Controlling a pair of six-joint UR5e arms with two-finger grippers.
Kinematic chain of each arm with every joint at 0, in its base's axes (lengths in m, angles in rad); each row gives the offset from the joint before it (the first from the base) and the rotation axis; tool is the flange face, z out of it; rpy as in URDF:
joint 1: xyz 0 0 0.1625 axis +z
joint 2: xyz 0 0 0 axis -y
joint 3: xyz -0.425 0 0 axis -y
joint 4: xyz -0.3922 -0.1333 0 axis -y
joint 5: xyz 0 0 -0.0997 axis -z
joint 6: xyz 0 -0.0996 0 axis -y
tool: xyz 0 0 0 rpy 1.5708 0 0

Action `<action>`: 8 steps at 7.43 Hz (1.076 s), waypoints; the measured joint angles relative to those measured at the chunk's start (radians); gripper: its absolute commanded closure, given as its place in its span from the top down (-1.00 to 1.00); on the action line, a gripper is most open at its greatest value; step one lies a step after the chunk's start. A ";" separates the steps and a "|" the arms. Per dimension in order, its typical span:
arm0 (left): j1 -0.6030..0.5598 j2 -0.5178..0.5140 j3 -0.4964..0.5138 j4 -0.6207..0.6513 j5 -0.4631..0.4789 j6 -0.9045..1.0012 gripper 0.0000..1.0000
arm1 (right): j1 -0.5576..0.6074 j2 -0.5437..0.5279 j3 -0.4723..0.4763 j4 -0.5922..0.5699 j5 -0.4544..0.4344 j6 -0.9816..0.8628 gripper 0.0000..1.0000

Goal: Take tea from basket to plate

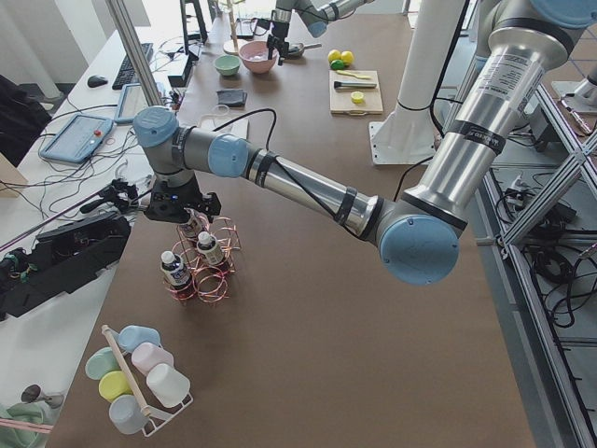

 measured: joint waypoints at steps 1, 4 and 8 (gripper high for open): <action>0.014 -0.004 0.000 -0.001 0.001 -0.004 0.95 | -0.005 -0.012 -0.003 0.032 0.000 -0.002 0.99; 0.053 -0.009 0.004 -0.008 0.024 -0.028 -0.31 | -0.013 -0.027 -0.006 0.067 -0.001 -0.004 0.99; 0.060 -0.017 0.007 -0.011 0.084 0.000 -1.00 | -0.018 -0.027 -0.005 0.069 -0.001 -0.004 0.99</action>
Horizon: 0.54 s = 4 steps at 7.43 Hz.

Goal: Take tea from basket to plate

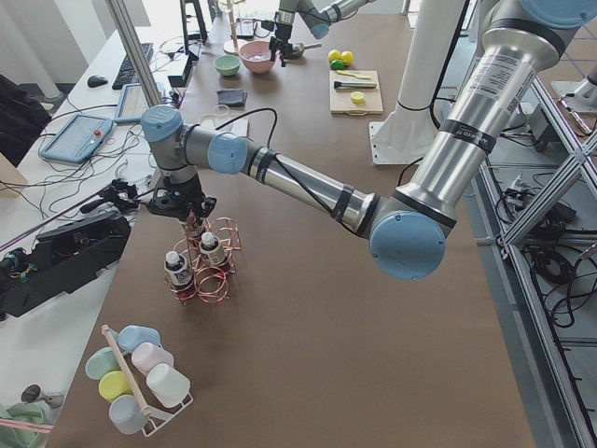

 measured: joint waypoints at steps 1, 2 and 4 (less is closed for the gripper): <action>0.000 -0.006 0.001 0.001 0.005 0.001 -1.00 | 0.000 0.000 0.000 0.000 0.000 0.000 0.99; 0.000 -0.017 -0.002 0.005 0.006 0.003 -1.00 | -0.001 0.000 0.000 0.000 0.000 0.000 0.99; -0.002 -0.027 -0.093 0.076 0.004 0.054 -1.00 | -0.001 0.000 0.000 0.000 0.000 0.000 0.99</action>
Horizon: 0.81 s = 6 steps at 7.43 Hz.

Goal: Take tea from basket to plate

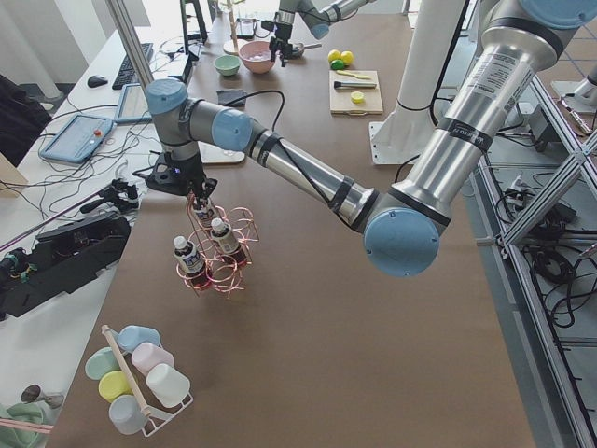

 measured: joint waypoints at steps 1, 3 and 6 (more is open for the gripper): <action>0.003 -0.015 -0.091 0.124 -0.002 0.051 -1.00 | 0.000 0.000 0.000 0.000 0.001 0.000 0.99; 0.062 -0.092 -0.245 0.410 -0.005 0.012 -1.00 | 0.000 -0.001 0.000 0.000 0.001 0.000 0.99; 0.170 -0.167 -0.461 0.542 -0.056 -0.422 -1.00 | 0.001 -0.003 0.002 0.000 0.001 -0.001 0.99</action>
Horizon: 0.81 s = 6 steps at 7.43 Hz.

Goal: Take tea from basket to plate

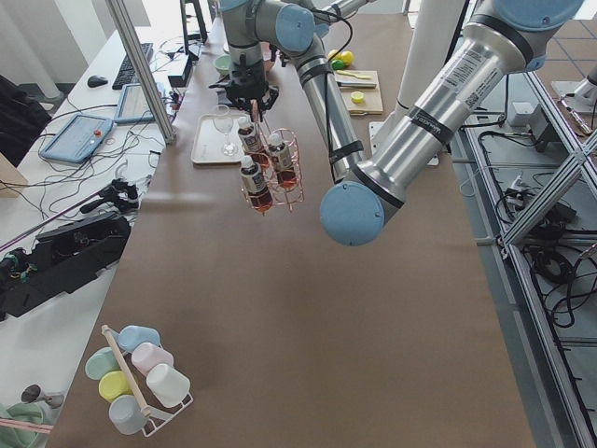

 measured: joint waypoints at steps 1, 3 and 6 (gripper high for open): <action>0.070 -0.036 -0.025 0.001 -0.004 -0.122 -1.00 | 0.000 -0.005 0.001 0.002 0.000 0.000 0.99; 0.265 -0.131 -0.031 -0.028 0.058 -0.350 -1.00 | 0.000 -0.029 -0.002 0.045 -0.001 0.000 0.99; 0.429 -0.286 0.038 -0.052 0.108 -0.527 -1.00 | 0.000 -0.044 -0.006 0.095 -0.004 0.003 0.99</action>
